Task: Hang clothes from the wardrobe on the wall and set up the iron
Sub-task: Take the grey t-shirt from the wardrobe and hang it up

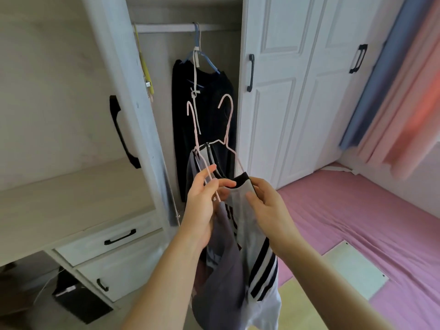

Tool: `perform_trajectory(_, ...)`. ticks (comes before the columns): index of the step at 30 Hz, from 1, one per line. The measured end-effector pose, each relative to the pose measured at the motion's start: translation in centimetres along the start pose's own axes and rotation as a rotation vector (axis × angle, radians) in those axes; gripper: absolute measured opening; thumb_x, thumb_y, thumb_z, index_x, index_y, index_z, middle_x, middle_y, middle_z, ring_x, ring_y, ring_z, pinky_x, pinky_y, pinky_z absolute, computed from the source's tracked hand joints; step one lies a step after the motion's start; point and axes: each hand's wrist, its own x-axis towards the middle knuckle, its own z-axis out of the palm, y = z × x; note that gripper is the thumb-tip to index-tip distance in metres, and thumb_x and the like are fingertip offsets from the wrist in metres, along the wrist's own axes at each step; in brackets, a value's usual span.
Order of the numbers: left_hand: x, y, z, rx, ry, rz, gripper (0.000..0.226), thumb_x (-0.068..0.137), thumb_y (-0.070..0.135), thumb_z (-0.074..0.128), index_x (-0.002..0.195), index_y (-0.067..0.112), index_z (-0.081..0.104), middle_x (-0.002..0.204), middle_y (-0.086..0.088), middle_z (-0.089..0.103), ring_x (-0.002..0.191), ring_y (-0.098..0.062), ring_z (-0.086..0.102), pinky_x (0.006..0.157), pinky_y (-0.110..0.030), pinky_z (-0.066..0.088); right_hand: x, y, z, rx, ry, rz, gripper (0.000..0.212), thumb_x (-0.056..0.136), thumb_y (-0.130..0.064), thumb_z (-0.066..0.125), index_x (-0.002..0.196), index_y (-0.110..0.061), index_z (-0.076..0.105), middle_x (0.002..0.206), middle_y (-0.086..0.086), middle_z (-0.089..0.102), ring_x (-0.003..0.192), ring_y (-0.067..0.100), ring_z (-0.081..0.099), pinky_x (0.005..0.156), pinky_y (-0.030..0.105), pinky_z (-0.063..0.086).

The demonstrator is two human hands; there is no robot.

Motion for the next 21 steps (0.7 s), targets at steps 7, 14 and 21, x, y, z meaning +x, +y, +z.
perform_trajectory(7,-8.2,0.3,-1.1,-0.033,-0.126,-0.087,0.012,0.096,0.005,0.047,0.106,0.007,0.055,0.102,-0.013,0.071,0.081,-0.019,0.064,0.074,-0.031,0.053,-8.9,1.1,-0.4,-0.01,0.022,0.001,0.026,0.099,-0.016,0.045,0.118,-0.028,0.058,0.107,-0.017,0.067,0.098,-0.011,0.059,0.082,0.016,0.045)
perform_trajectory(14,-14.2,0.6,-1.6,0.061,-0.144,-0.117,0.038,0.103,0.033,0.034,0.107,0.008,0.063,0.074,-0.012,0.072,0.077,-0.021,0.07,0.079,-0.036,0.053,-15.7,1.3,-1.3,-0.025,0.027,-0.008,0.028,0.097,-0.01,0.046,0.117,-0.024,0.059,0.109,-0.012,0.068,0.104,0.0,0.061,0.094,0.026,0.047)
perform_trajectory(21,-17.5,0.7,-1.5,-0.095,-0.22,-0.203,0.039,0.103,0.035,0.032,0.119,0.011,0.059,0.068,-0.011,0.071,0.078,-0.025,0.07,0.076,-0.033,0.056,-19.6,1.2,-2.7,-0.06,-0.029,-0.011,0.031,0.097,-0.005,0.046,0.12,-0.022,0.059,0.115,-0.01,0.066,0.112,0.005,0.058,0.102,0.038,0.045)
